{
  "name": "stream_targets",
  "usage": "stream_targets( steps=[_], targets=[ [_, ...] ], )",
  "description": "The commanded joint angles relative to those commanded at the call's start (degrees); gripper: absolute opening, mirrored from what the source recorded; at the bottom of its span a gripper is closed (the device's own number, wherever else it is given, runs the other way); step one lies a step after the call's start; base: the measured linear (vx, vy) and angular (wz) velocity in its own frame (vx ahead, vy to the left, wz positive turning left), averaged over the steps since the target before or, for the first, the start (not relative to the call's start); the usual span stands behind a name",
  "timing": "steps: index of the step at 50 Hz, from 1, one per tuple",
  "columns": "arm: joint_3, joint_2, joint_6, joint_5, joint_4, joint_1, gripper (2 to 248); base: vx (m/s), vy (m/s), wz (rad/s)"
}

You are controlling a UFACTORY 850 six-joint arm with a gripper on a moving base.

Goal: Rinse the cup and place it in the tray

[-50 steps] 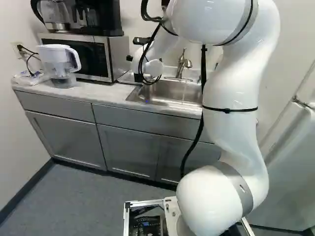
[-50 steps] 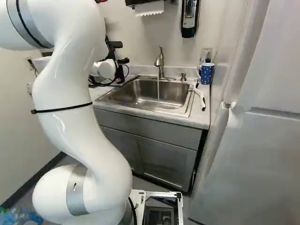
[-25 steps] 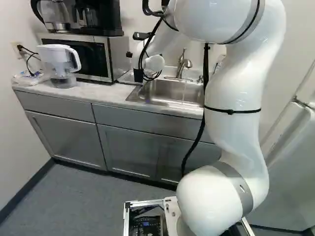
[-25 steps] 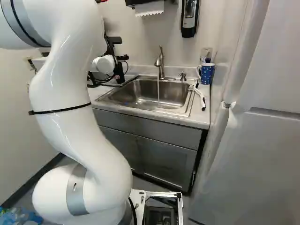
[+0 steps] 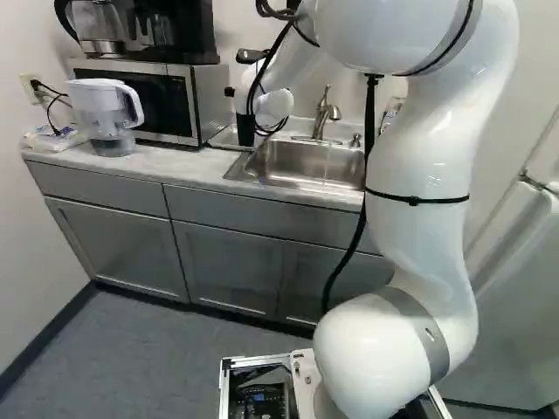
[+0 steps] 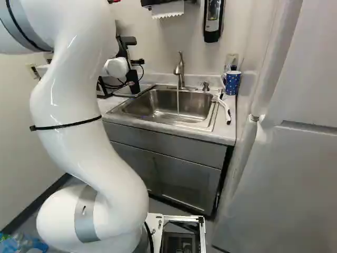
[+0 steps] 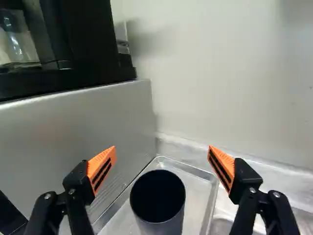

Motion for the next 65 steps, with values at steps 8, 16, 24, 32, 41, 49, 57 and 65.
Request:
stream_targets(
  steps=[8, 16, 24, 32, 41, 49, 57, 65],
  targets=[
    [-0.1, 0.7, 0.0, -0.9, 0.0, -0.6, 247, 0.0, 0.0, 0.0],
    [-0.3, 1.4, 0.0, -1.8, 0.0, -1.3, 247, 0.0, 0.0, 0.0],
    [-0.5, 2.1, 0.0, -2.6, 0.0, -2.1, 247, 0.0, 0.0, 0.0],
    [-0.7, 2.8, 0.0, -3.4, 0.0, -2.8, 247, 0.0, 0.0, 0.0],
    [-0.9, 3.5, 0.0, -4.3, 0.0, -3.7, 247, 0.0, 0.0, 0.0],
    [-1.2, 4.1, 0.0, -5.1, 0.0, -4.5, 247, 0.0, 0.0, 0.0],
    [-1.5, 4.6, 0.0, -5.8, 0.0, -5.3, 247, 0.0, 0.0, 0.0],
    [-1.9, 5.2, 0.0, -6.6, 0.0, -6.2, 247, 0.0, 0.0, 0.0]
  ],
)
